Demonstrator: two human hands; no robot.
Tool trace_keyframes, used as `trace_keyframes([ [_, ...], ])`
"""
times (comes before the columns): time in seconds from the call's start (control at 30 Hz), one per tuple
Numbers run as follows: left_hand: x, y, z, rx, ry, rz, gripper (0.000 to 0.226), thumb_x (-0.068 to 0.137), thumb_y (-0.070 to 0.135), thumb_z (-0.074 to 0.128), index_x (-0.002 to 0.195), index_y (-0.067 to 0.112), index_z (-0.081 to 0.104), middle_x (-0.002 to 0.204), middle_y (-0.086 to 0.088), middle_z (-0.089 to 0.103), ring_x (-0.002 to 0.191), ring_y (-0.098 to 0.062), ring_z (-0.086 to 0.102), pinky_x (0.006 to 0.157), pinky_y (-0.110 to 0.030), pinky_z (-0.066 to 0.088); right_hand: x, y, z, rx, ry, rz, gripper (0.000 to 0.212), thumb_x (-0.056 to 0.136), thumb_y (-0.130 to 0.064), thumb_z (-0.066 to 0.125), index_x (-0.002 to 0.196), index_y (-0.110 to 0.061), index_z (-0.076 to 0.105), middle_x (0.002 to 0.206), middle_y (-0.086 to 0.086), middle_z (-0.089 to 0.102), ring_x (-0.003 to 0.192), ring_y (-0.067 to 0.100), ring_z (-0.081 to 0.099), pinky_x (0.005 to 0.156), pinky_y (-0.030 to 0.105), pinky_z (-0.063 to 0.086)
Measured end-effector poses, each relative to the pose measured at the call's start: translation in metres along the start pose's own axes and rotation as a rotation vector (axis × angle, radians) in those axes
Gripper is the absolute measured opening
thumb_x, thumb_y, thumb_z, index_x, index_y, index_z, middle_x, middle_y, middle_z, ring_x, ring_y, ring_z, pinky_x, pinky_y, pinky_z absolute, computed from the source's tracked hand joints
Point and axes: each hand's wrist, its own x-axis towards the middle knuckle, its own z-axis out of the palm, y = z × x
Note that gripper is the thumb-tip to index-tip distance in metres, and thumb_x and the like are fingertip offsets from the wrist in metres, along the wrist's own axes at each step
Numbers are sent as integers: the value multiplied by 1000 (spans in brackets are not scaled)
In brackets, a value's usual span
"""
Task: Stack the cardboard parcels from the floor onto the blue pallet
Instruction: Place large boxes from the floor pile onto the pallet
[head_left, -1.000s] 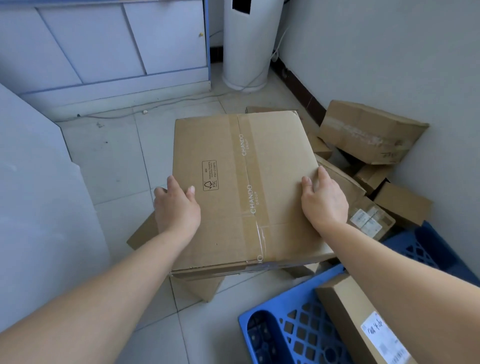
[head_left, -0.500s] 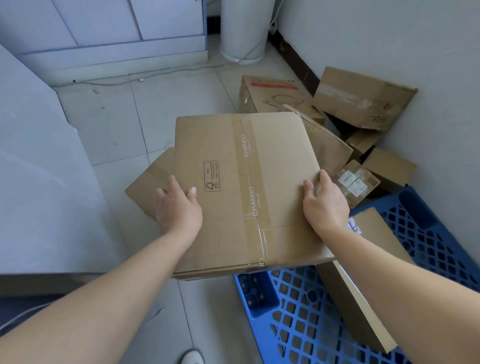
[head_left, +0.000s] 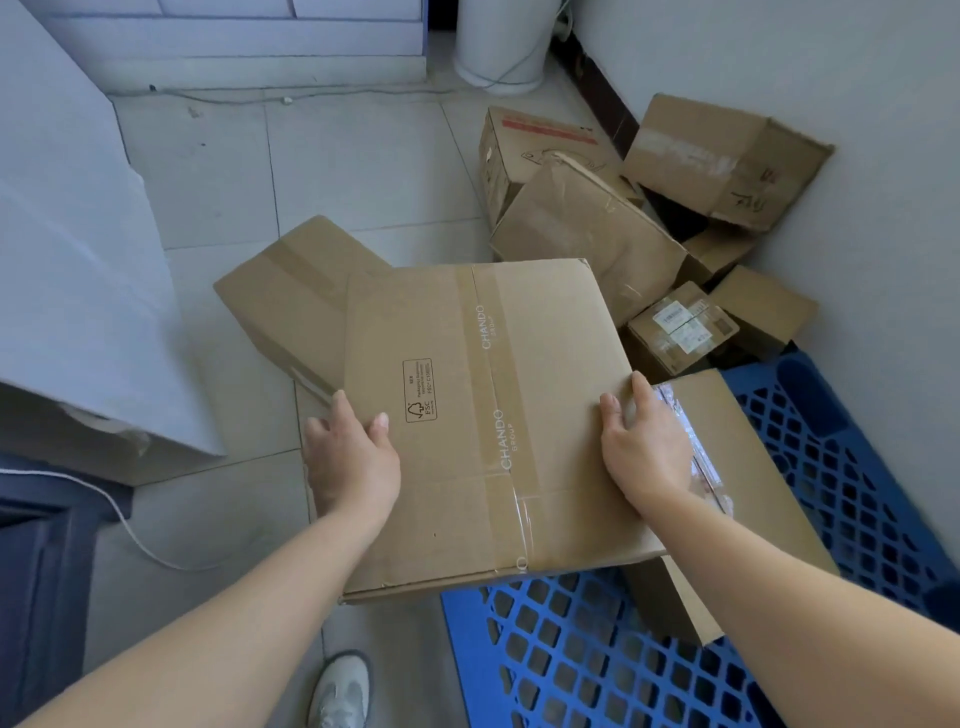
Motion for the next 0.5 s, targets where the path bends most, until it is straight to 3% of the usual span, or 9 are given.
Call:
trace_keyframes([
  [0.5, -62, -80, 99, -5, -52, -59, 53, 98, 31, 43, 146, 15, 28, 132, -18, 38, 121, -36, 41, 97, -46, 39, -28, 122, 61, -25, -60, 62, 55, 96, -44, 39, 146, -23, 27, 141, 6, 45, 130, 27, 40, 104, 40, 31],
])
